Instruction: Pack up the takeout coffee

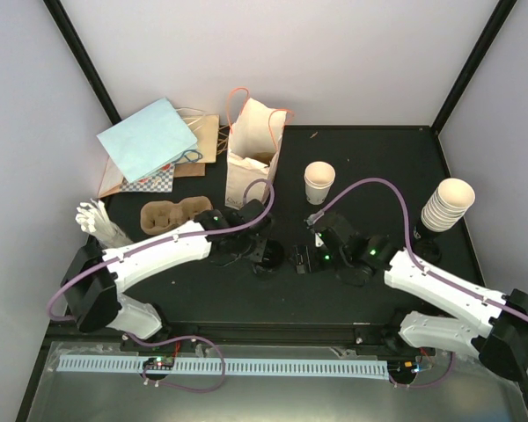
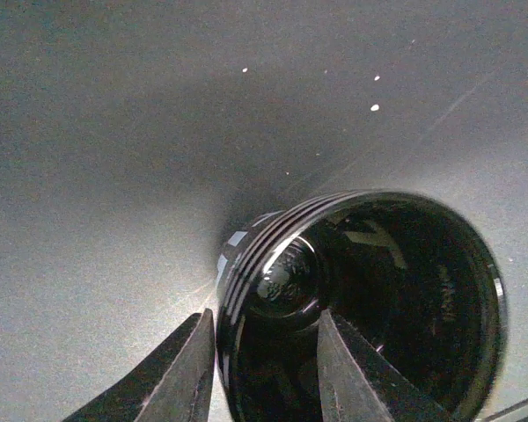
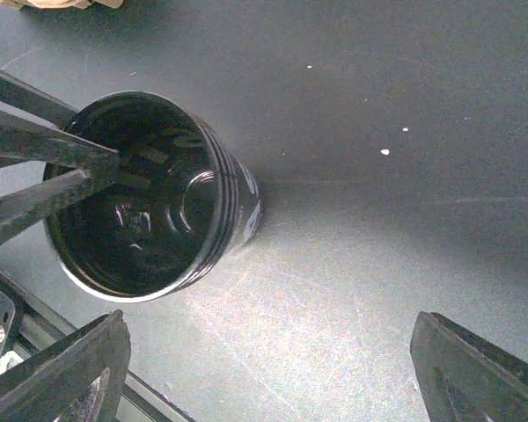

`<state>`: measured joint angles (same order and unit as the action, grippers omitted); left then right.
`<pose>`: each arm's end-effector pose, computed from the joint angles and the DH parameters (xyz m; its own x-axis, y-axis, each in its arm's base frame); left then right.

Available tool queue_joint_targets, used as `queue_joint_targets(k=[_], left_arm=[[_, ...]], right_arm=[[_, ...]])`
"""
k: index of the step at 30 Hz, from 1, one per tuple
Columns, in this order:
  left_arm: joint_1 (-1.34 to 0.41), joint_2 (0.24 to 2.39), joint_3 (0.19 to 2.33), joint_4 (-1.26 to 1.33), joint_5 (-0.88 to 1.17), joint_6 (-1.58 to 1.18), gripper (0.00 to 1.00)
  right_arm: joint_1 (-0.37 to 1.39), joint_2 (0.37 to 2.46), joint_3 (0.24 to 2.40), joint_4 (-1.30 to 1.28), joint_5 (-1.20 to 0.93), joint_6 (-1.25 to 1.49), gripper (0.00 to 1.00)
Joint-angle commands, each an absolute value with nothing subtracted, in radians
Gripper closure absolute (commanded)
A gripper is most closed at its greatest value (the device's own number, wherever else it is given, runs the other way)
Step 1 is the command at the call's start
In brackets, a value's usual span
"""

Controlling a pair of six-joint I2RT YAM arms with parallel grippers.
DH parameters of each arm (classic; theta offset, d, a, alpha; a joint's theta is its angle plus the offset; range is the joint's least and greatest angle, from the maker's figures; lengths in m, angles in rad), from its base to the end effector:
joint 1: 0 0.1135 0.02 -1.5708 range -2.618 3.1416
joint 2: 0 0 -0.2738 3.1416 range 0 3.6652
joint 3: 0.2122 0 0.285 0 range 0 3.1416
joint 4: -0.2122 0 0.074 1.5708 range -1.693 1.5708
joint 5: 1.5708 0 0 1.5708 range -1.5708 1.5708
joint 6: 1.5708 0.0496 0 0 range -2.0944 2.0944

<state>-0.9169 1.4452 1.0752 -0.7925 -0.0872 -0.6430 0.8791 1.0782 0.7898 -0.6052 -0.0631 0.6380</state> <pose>0.1957 -0.2483 0.2271 -0.9083 0.2032 -0.3657 0.2812 0.9437 -0.1741 0.1584 0.1961 0.2368 -0.8721 -0.1211 -0.4741 -0.3416 0.8444 0.4127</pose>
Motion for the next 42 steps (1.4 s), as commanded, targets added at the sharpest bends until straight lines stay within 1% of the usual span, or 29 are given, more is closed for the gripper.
queue_joint_targets(k=[1,6,8,10,11,13,17,21,22,23,24,26,27,29,30,32,34,38,40,42], left_arm=[[-0.922,1.388,1.097,-0.807,-0.112,-0.645,0.64],[-0.922,1.356,1.118,-0.834,-0.112,-0.643,0.60],[-0.922,1.342,1.121,-0.840,-0.112,-0.643,0.56],[-0.922,1.330,1.125,-0.847,-0.113,-0.643,0.55],[-0.922,1.325,1.127,-0.853,-0.116,-0.644,0.53],[-0.922,1.312,1.129,-0.859,-0.117,-0.643,0.50],[-0.922,1.288,1.142,-0.884,-0.120,-0.627,0.42],[-0.922,1.191,1.100,-0.832,-0.112,-0.559,0.38],[-0.921,1.155,1.068,-0.793,-0.103,-0.539,0.32],[-0.921,1.114,1.033,-0.734,-0.091,-0.523,0.19],[-0.920,1.075,0.996,-0.678,-0.082,-0.510,0.12],[-0.918,1.015,0.947,-0.620,-0.046,-0.483,0.02],[-0.916,1.000,0.942,-0.611,-0.021,-0.469,0.01],[-0.917,0.992,0.942,-0.598,0.047,-0.424,0.01],[-0.916,1.002,0.947,-0.600,0.074,-0.407,0.04],[-0.917,1.036,0.966,-0.619,0.105,-0.391,0.12],[-0.920,1.083,1.001,-0.646,0.147,-0.379,0.22],[-0.945,1.183,1.054,-0.688,0.195,-0.365,0.38],[-0.967,1.224,1.075,-0.706,0.183,-0.353,0.44],[-0.989,1.261,1.097,-0.729,0.150,-0.347,0.47]], right_arm=[[0.874,1.094,0.806,-0.602,-0.053,0.661,0.10],[0.874,1.133,0.846,-0.644,-0.033,0.664,0.12],[0.874,1.145,0.858,-0.655,-0.020,0.662,0.14],[0.874,1.153,0.866,-0.664,-0.005,0.663,0.17],[0.874,1.158,0.868,-0.669,0.001,0.666,0.18],[0.874,1.165,0.876,-0.686,0.024,0.682,0.21],[0.874,1.169,0.883,-0.700,0.037,0.686,0.27],[0.874,1.152,0.883,-0.693,0.049,0.685,0.28],[0.874,1.146,0.883,-0.692,0.055,0.686,0.28],[0.873,1.142,0.880,-0.690,0.063,0.689,0.28],[0.873,1.138,0.878,-0.689,0.074,0.693,0.28],[0.874,1.133,0.865,-0.681,0.095,0.698,0.27],[0.874,1.127,0.855,-0.668,0.095,0.697,0.26],[0.874,1.110,0.826,-0.631,0.073,0.688,0.25],[0.874,1.095,0.809,-0.599,0.041,0.674,0.25],[0.874,1.073,0.777,-0.542,-0.023,0.665,0.24],[0.874,1.061,0.751,-0.493,-0.071,0.680,0.23],[0.867,1.078,0.709,-0.423,-0.148,0.727,0.22],[0.846,1.102,0.678,-0.363,-0.235,0.742,0.22],[0.820,1.121,0.643,-0.292,-0.314,0.768,0.22]])
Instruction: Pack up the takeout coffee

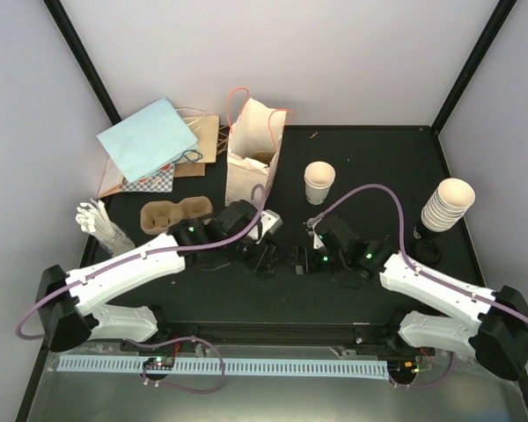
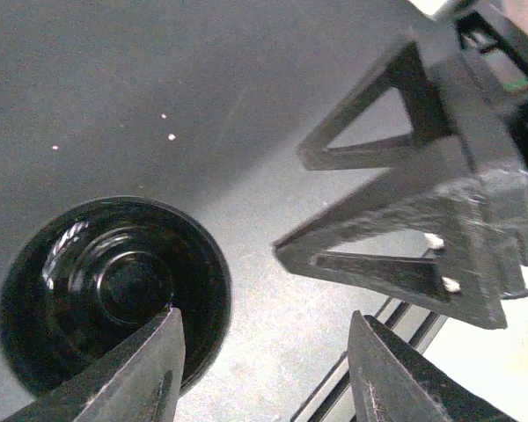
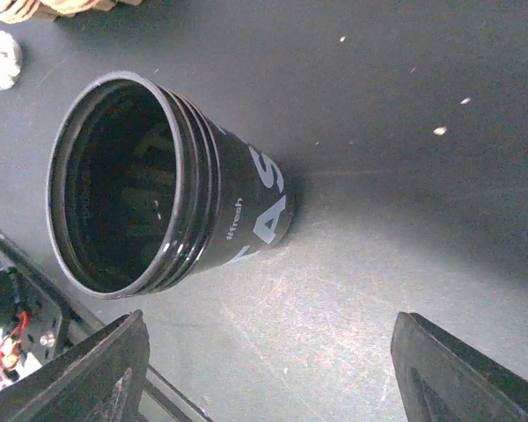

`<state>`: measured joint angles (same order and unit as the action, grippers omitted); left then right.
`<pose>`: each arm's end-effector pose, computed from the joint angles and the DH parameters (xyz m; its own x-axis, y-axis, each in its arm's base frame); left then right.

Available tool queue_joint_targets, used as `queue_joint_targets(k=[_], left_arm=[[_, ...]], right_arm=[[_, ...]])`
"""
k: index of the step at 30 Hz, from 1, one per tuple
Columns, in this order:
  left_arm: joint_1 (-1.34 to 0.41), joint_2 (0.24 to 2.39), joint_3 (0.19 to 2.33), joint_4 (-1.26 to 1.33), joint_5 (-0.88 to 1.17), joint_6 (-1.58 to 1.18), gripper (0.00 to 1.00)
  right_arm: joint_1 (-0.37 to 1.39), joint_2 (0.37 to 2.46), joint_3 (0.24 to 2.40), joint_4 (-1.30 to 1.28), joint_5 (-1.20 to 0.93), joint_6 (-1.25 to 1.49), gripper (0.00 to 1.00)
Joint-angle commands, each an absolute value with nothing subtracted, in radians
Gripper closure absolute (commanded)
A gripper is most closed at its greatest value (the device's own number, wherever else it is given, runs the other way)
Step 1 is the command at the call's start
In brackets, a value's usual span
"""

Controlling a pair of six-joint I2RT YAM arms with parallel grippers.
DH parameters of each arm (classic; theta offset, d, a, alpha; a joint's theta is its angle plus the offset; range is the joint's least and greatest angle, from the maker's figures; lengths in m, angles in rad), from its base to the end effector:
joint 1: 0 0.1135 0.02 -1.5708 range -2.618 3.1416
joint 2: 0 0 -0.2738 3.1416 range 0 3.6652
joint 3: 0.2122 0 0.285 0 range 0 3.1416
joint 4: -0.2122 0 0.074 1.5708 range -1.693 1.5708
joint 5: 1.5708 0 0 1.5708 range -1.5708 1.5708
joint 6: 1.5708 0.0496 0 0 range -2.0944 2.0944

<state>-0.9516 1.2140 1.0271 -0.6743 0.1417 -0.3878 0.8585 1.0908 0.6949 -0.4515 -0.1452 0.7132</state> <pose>0.1623 -0.2398 0.2839 -0.7326 0.3830 -0.5626 0.6293 0.6961 -0.3456 0.1614 0.1979 0.2120 -0.9014 -0.0534 -0.4296 -0.2932 0.8054 0.5151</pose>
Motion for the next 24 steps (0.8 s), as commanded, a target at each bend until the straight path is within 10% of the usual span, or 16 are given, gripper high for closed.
queue_joint_targets(k=[1,24], left_arm=[[-0.999,1.273,1.108,-0.743,0.139,-0.342,0.48],[-1.035,1.497,1.213,-0.877,0.013,-0.350,0.67]], right_arm=[[0.809,1.124,0.622,-0.257,-0.345,0.786,0.23],[0.739,1.115,0.521,-0.131,-0.393,0.861,0.37]])
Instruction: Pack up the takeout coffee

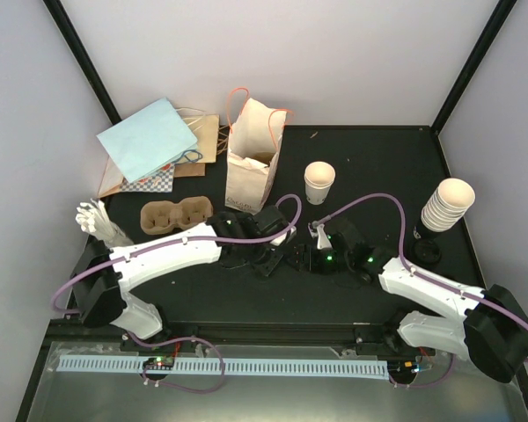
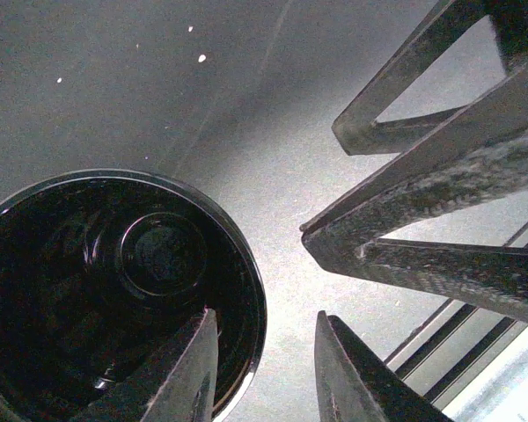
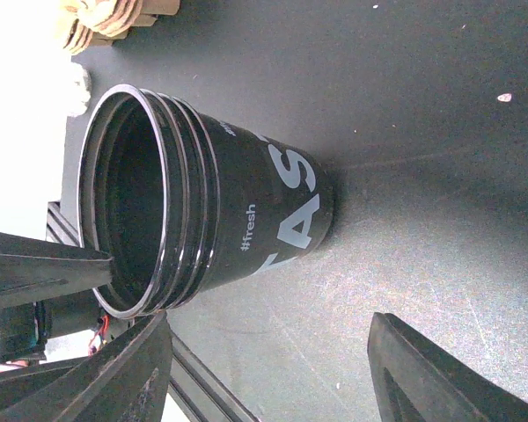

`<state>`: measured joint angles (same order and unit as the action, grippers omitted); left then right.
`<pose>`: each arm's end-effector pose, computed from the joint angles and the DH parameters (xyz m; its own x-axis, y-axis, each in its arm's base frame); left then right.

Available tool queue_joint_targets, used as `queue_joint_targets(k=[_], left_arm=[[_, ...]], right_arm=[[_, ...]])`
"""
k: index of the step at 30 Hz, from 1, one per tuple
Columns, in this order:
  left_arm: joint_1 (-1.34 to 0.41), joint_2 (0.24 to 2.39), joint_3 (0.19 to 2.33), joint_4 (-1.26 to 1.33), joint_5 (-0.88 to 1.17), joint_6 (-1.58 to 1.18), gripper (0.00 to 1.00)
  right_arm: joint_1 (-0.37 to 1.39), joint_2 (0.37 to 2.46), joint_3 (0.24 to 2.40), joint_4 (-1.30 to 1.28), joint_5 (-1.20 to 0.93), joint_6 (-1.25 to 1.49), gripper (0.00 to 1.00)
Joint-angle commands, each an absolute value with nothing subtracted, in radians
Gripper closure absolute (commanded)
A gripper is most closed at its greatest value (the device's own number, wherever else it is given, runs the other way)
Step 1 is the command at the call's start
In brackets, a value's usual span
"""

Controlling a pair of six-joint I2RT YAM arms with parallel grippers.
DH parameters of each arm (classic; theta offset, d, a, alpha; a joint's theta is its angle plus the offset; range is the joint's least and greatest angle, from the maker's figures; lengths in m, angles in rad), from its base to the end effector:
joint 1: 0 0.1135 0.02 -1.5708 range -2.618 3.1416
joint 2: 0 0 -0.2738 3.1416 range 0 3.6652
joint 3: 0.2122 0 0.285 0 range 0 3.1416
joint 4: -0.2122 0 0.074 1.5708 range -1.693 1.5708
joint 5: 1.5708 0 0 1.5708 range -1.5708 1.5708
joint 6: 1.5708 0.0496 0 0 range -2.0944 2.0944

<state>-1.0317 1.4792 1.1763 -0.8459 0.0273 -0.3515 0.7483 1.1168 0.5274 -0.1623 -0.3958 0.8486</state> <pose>0.1679 -0.2834 0.2476 -0.7370 0.5616 -0.3760 0.6496 0.7423 -0.1644 0.1719 0.1857 0.1728 -0.9568 0.0565 -0.2853 -0.1759 0.6689 0.7222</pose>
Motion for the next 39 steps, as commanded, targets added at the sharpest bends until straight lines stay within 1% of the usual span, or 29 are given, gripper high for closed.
queue_joint_targets(k=[1,6,14,22,24,25,26,27,28,32,35,39], left_arm=[[-1.035,1.499,1.212,-0.875,0.014,-0.350,0.68],[-1.035,1.519,1.221,-0.881,0.016,-0.348,0.73],[-1.037,1.517,1.236,-0.896,0.020,-0.344,0.88],[-1.036,1.495,1.247,-0.913,0.005,-0.343,0.96],[-1.035,1.495,1.246,-0.917,0.002,-0.345,0.96],[-1.035,1.496,1.246,-0.918,0.002,-0.346,0.92],[-1.035,1.497,1.244,-0.918,0.004,-0.347,0.84],[-1.035,1.498,1.243,-0.916,0.008,-0.345,0.78],[-1.036,1.501,1.243,-0.913,0.014,-0.345,0.76],[-1.037,1.513,1.241,-0.902,0.027,-0.344,0.74],[-1.038,1.523,1.238,-0.892,0.029,-0.344,0.71],[-1.039,1.532,1.236,-0.887,0.031,-0.343,0.72]], right_arm=[[0.739,1.115,0.519,-0.129,-0.393,0.863,0.37],[0.739,1.121,0.520,-0.124,-0.394,0.863,0.37],[0.739,1.145,0.511,-0.096,-0.410,0.870,0.37],[0.739,1.182,0.487,-0.009,-0.455,0.912,0.37],[0.739,1.183,0.484,-0.003,-0.455,0.917,0.37],[0.739,1.181,0.485,-0.003,-0.454,0.917,0.38],[0.739,1.180,0.484,-0.004,-0.453,0.917,0.38],[0.739,1.178,0.485,-0.007,-0.450,0.917,0.37],[0.739,1.176,0.485,-0.008,-0.448,0.917,0.37],[0.739,1.168,0.482,-0.015,-0.438,0.915,0.38],[0.739,1.163,0.479,-0.021,-0.431,0.917,0.38],[0.739,1.153,0.477,-0.032,-0.419,0.914,0.38]])
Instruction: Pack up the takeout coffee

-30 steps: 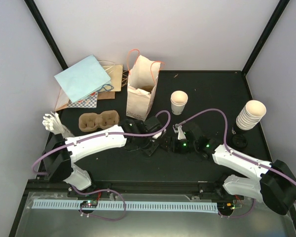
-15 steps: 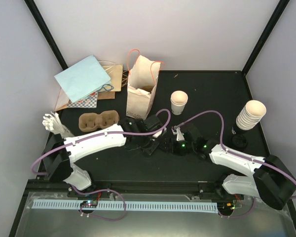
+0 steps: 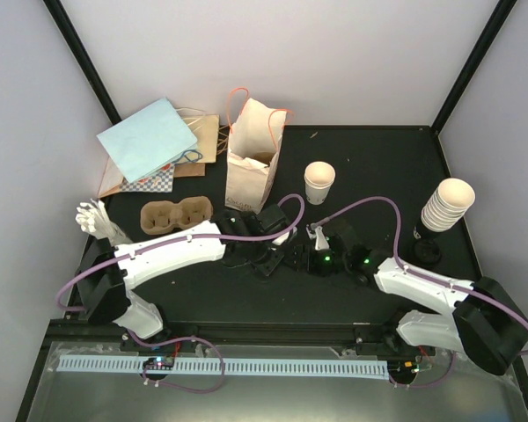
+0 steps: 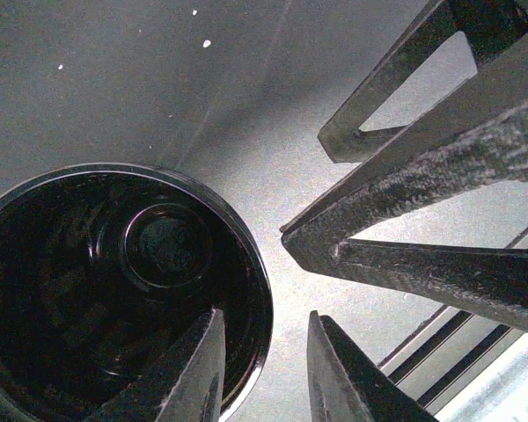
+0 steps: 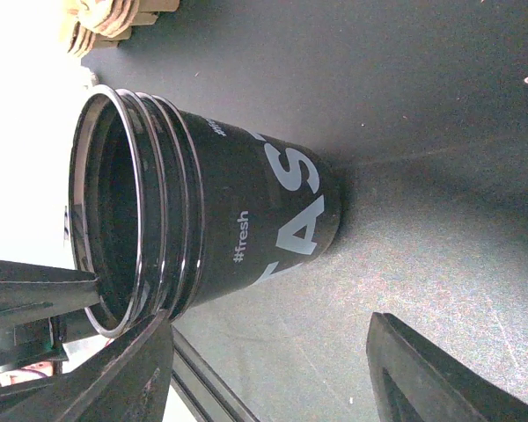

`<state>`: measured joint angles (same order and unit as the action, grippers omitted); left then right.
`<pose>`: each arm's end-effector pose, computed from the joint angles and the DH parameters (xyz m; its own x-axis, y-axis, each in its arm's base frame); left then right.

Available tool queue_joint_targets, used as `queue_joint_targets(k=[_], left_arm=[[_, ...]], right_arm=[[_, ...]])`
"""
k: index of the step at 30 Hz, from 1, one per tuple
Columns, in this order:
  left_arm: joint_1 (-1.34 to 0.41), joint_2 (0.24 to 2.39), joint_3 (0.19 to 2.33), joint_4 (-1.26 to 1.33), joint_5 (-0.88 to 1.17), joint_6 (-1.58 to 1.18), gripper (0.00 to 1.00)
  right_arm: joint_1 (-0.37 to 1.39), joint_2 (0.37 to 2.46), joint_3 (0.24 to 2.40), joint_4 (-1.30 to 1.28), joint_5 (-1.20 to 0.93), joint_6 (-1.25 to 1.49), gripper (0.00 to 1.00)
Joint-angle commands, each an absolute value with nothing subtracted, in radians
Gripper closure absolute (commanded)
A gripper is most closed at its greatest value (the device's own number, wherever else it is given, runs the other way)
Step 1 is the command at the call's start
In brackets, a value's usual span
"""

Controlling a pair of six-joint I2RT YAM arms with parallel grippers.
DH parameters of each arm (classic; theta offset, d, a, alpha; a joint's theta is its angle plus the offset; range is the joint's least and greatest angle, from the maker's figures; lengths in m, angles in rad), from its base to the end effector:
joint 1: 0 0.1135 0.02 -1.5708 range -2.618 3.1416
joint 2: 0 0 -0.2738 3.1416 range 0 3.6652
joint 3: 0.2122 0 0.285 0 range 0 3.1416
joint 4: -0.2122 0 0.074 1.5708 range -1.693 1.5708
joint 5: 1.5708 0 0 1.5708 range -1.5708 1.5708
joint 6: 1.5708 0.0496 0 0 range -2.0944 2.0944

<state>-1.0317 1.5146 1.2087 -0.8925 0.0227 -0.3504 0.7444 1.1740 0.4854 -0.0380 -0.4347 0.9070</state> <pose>0.1702 -0.2866 0.2451 -0.7451 0.5770 -0.3345 0.6457 0.7498 -0.1448 0.1744 0.1891 0.1563 -0.9674 0.0802 -0.2401 -0.1364 0.6341 0.7611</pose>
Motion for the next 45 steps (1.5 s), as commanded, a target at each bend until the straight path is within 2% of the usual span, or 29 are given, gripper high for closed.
queue_joint_targets(k=[1,9,21,35,45], left_arm=[[-1.039,1.533,1.236,-0.886,0.031,-0.344,0.72],[-1.039,1.547,1.233,-0.888,0.030,-0.342,0.75],[-1.042,1.542,1.262,-0.926,0.009,-0.342,0.98],[-1.043,1.520,1.294,-0.963,-0.010,-0.342,0.98],[-1.043,1.515,1.309,-0.976,-0.011,-0.345,0.98]], right_arm=[[0.739,1.150,0.477,-0.033,-0.417,0.912,0.38],[0.739,1.146,0.476,-0.041,-0.412,0.907,0.38],[0.739,1.152,0.474,-0.041,-0.416,0.906,0.38],[0.739,1.160,0.474,-0.010,-0.441,0.916,0.37],[0.739,1.220,0.462,0.102,-0.503,0.973,0.38]])
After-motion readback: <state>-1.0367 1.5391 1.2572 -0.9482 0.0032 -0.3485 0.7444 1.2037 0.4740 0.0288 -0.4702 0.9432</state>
